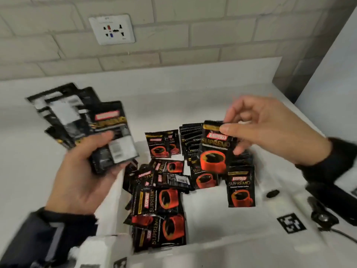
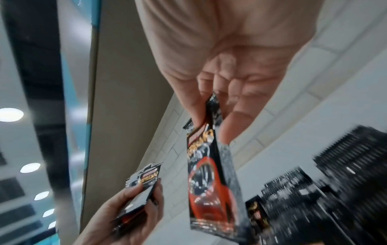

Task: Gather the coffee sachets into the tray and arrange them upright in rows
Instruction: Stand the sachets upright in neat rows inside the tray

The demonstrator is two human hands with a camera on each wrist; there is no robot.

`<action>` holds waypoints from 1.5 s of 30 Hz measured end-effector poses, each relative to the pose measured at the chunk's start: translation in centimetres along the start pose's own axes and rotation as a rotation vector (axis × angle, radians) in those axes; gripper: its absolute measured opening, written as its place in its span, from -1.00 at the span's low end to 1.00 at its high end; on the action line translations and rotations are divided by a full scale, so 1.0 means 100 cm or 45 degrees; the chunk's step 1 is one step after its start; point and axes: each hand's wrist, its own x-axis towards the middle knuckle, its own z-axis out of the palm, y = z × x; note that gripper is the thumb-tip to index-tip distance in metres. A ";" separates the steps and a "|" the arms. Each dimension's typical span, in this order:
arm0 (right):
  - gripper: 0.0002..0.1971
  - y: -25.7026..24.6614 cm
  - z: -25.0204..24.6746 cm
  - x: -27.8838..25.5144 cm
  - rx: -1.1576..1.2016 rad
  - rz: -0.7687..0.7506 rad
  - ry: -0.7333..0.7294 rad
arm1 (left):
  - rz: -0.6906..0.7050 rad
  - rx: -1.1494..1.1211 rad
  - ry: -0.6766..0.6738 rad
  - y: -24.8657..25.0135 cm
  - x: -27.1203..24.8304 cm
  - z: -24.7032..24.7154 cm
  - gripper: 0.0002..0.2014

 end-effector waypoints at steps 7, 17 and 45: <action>-0.74 -0.037 0.046 0.062 -0.663 -0.257 -0.184 | 0.188 -0.180 0.084 0.030 0.017 -0.049 -0.63; -0.75 -0.011 0.116 0.113 -1.582 -0.362 -0.613 | 0.009 -0.060 0.021 0.033 0.014 -0.048 -0.80; -0.80 0.000 0.063 0.016 0.357 0.325 -0.128 | -0.505 -0.039 -0.302 -0.020 -0.011 0.032 -0.77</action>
